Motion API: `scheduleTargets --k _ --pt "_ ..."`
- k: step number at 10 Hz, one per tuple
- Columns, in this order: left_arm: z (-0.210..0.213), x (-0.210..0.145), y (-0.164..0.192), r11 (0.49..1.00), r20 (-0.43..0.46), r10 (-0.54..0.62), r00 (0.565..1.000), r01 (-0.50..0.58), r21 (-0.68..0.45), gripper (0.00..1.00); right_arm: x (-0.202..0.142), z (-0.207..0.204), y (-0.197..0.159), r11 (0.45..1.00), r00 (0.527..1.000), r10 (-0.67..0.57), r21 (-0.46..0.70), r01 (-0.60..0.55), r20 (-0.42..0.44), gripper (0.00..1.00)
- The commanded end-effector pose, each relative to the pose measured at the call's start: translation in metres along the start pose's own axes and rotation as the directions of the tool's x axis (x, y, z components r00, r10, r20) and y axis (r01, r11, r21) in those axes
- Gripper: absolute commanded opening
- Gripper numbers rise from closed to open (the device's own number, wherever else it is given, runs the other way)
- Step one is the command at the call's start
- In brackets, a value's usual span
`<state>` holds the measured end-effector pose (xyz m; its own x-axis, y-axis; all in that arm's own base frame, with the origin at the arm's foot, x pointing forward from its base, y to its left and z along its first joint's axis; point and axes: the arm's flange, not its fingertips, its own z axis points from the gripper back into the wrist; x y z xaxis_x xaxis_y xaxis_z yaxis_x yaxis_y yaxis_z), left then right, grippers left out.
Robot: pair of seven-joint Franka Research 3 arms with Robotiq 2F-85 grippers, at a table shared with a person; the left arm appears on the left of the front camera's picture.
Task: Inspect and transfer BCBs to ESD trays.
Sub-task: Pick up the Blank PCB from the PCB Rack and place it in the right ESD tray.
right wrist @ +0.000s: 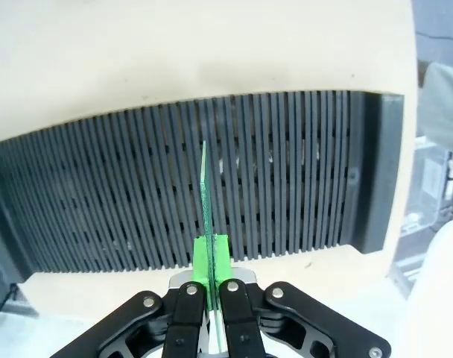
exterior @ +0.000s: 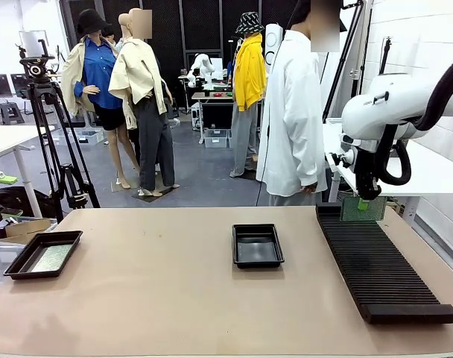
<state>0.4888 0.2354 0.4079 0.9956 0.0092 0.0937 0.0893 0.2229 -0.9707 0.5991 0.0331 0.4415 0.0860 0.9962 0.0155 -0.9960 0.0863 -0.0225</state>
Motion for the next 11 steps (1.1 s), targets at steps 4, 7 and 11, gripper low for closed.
scheduleTargets --k 4,7,11 --pt "0.001 0.0 -0.001 1.0 0.001 -0.002 1.0 0.002 -0.002 1.0 0.033 0.019 0.023 0.959 0.962 -0.272 0.097 0.268 0.027 0.0" --pt "0.001 0.0 -0.001 1.0 0.001 -0.002 1.0 0.002 -0.002 1.0 0.063 0.021 0.036 0.778 0.771 -0.622 0.215 0.591 0.134 0.0" --pt "0.001 0.0 -0.001 1.0 0.001 -0.002 1.0 0.002 -0.002 1.0 0.094 0.025 0.06 0.607 0.593 -0.79 0.334 0.721 0.154 0.0"
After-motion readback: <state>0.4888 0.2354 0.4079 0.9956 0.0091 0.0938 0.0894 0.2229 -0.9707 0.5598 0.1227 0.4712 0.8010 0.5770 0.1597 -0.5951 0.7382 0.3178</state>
